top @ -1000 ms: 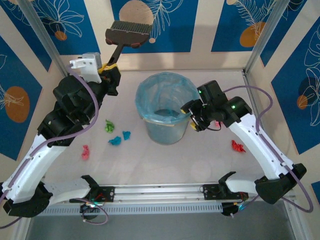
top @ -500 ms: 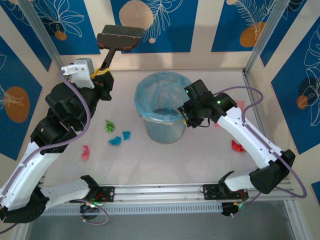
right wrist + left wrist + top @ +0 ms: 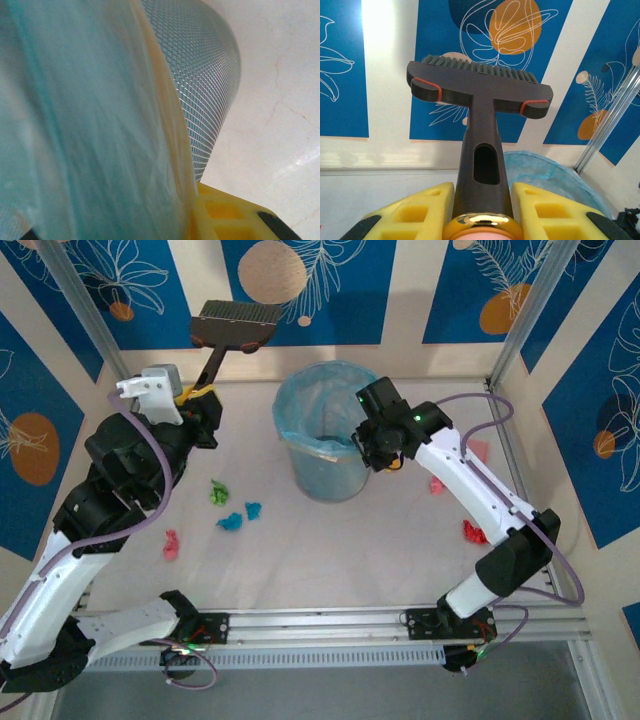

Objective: Sweep away the paper scraps from the table

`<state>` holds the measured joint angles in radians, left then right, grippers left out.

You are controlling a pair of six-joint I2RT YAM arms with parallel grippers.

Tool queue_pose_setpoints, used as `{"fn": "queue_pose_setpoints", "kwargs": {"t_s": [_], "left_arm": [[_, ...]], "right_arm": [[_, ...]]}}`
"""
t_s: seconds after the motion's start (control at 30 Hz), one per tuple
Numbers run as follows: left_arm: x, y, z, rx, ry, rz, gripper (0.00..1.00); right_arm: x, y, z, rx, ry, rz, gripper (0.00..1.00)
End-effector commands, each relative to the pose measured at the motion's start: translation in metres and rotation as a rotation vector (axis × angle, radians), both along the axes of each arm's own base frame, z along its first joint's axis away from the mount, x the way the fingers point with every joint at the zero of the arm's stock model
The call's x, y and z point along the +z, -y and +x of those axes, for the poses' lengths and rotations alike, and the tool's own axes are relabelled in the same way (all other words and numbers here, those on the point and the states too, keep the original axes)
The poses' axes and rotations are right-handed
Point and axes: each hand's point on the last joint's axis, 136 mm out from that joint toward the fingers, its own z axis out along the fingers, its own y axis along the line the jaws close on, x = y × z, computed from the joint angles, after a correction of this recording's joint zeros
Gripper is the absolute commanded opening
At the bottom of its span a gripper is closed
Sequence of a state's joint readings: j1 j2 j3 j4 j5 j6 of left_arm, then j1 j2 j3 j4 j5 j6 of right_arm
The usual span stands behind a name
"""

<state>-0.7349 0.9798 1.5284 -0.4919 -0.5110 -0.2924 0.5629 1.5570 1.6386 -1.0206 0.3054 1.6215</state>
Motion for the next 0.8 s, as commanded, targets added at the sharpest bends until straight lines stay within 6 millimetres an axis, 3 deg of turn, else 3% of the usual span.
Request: {"fn": "queue_pose_setpoints", "kwargs": {"t_s": [0.0, 0.1, 0.47, 0.77], "left_arm": [[0.017, -0.015, -0.007, 0.035, 0.044, -0.060, 0.00], [0.019, -0.017, -0.010, 0.035, 0.044, -0.062, 0.00], [0.022, -0.026, -0.016, 0.052, 0.039, -0.049, 0.00], [0.022, -0.035, -0.022, 0.073, 0.036, -0.037, 0.00]], "right_arm": [[0.028, 0.004, 0.048, -0.010, 0.165, 0.008, 0.27], [0.038, 0.001, 0.076, 0.054, 0.221, 0.000, 0.27], [0.033, -0.012, 0.151, 0.122, 0.279, -0.033, 0.28], [0.035, -0.029, 0.185, 0.134, 0.304, -0.005, 0.32]]}}
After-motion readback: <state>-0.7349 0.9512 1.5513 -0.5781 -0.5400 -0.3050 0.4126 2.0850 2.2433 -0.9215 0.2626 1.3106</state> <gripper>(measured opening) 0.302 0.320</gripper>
